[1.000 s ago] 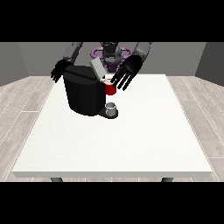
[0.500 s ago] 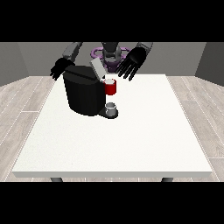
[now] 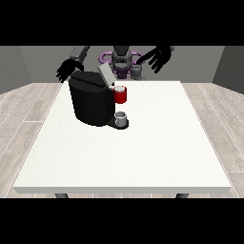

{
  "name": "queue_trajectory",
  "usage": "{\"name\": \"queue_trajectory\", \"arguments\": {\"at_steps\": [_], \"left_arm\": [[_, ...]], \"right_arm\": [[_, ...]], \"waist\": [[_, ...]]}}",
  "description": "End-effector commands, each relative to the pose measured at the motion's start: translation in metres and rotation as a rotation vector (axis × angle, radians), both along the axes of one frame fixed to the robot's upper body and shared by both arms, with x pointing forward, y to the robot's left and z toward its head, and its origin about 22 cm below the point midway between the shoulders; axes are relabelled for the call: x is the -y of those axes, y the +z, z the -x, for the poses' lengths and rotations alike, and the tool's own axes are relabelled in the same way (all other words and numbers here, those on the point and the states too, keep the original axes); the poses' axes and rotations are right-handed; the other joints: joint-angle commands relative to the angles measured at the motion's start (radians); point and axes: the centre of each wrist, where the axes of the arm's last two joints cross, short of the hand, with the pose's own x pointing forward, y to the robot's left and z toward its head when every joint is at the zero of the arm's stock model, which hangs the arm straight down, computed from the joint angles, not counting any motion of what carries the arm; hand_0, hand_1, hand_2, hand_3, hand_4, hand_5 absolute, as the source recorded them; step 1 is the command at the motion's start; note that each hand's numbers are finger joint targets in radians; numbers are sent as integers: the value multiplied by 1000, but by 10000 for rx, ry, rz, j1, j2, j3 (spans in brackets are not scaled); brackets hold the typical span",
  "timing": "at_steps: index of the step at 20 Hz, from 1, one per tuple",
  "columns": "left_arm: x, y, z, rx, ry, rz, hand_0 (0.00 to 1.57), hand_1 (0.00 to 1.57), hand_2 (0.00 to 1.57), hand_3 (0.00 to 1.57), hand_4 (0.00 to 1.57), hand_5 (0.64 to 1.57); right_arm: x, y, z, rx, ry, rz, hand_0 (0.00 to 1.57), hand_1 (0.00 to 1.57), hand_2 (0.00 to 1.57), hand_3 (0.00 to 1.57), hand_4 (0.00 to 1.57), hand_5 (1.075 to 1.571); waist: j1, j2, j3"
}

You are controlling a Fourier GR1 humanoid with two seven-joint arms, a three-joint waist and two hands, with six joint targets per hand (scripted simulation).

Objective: Insert the coffee pod into the coffee machine and close the lid

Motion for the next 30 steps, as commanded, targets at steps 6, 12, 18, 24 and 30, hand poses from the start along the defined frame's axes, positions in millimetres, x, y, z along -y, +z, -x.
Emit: {"name": "queue_trajectory", "arguments": {"at_steps": [6,12,18,24,30], "left_arm": [[1,-129,57,-1978,345,3492,0,0,0,0,0,1571],[-16,-158,80,-2597,1296,4640,0,0,0,0,0,1571],[-9,-172,97,-2939,999,5334,0,0,0,0,0,1571],[13,-166,102,-2942,655,5877,0,0,0,0,0,1571],[-4,-146,105,-2051,746,5904,0,0,0,0,103,1571]], "right_arm": [[20,-26,42,-1208,-524,444,0,0,0,0,492,1571],[12,14,24,-263,1370,553,0,0,0,0,370,1571],[22,58,0,438,1881,1060,0,0,0,0,43,1571],[13,58,-11,564,2310,1342,0,0,0,0,0,1571],[-22,85,-27,1694,3670,1786,0,0,0,0,215,1571]], "waist": [[1053,-2325,2],[1045,-2633,3],[1705,-2644,8],[2580,-2465,13],[2137,-1422,9]]}}
